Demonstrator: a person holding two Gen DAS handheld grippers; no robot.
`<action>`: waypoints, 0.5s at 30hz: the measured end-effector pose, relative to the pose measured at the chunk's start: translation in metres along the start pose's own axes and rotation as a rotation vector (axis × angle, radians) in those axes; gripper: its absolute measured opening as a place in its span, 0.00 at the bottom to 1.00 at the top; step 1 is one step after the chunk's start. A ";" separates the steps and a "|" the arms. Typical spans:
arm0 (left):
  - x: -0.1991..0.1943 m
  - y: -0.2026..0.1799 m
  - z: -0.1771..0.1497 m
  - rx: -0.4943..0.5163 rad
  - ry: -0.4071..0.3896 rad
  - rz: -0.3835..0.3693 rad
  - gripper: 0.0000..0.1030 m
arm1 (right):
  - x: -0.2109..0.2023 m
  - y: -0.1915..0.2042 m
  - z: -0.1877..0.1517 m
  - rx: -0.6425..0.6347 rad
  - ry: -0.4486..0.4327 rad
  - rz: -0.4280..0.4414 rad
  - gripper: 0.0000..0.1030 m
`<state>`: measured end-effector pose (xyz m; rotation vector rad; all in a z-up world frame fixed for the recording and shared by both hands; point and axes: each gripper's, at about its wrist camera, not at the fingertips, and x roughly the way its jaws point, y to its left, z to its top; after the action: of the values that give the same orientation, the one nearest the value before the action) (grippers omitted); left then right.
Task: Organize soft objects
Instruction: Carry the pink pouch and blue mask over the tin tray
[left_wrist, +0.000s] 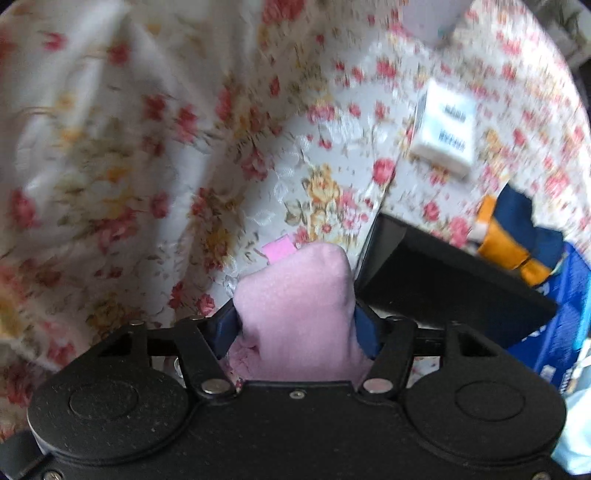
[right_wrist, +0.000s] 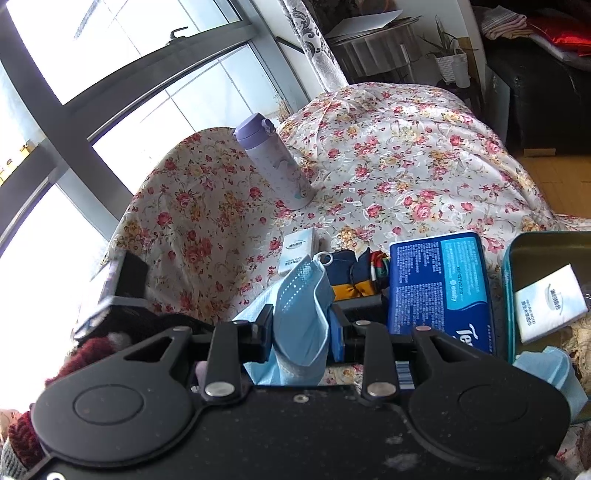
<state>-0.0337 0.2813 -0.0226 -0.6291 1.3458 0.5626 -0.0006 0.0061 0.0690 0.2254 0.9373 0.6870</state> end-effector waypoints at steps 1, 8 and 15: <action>-0.008 -0.001 -0.004 -0.004 -0.024 -0.004 0.58 | -0.002 -0.001 -0.001 -0.001 -0.001 -0.001 0.29; -0.052 -0.018 -0.048 0.066 -0.185 -0.008 0.58 | -0.017 -0.011 -0.015 0.015 0.008 -0.016 0.29; -0.083 -0.048 -0.085 0.205 -0.290 -0.019 0.58 | -0.047 -0.032 -0.041 0.039 0.002 -0.079 0.29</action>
<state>-0.0718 0.1860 0.0542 -0.3763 1.1048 0.4729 -0.0382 -0.0526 0.0608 0.2210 0.9571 0.5967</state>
